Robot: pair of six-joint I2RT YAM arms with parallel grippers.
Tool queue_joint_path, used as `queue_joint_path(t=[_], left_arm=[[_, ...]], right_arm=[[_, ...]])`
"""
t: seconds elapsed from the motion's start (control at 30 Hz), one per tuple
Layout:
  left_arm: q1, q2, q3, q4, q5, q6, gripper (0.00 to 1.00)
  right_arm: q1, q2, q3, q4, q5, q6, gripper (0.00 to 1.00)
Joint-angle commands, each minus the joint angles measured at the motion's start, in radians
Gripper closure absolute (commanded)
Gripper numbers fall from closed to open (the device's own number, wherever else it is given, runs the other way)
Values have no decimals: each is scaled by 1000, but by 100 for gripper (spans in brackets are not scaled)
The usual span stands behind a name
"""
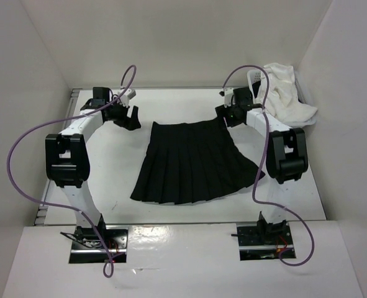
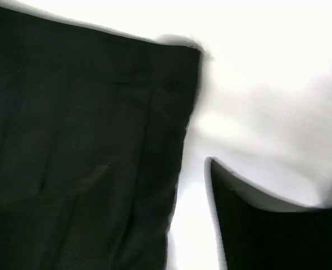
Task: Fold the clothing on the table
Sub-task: Flatten the skirt out
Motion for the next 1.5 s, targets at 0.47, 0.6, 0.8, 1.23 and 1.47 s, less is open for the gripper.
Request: queue_joint_path(t=[0.47,0.6,0.8,1.23,1.47], left_arm=[[25,-378,-13,-90,-52,-222,0],[25,-492,-76,-112,-76,-255,0],[-9,-511,-191,-136,19,-237,0],[0,-592,-258,-319,-79,-150,0],[9,-679,-320,-300,-102,-139,0]], right_arm=[[59,-131,153,-127,90,135,3],[131,-174,73,-132,144,95,1],[131,-172,70,-170,136,68,1],[193,-313,-39,-454,190,-118,1],[225,-353,-59,-642,210,-196,1]])
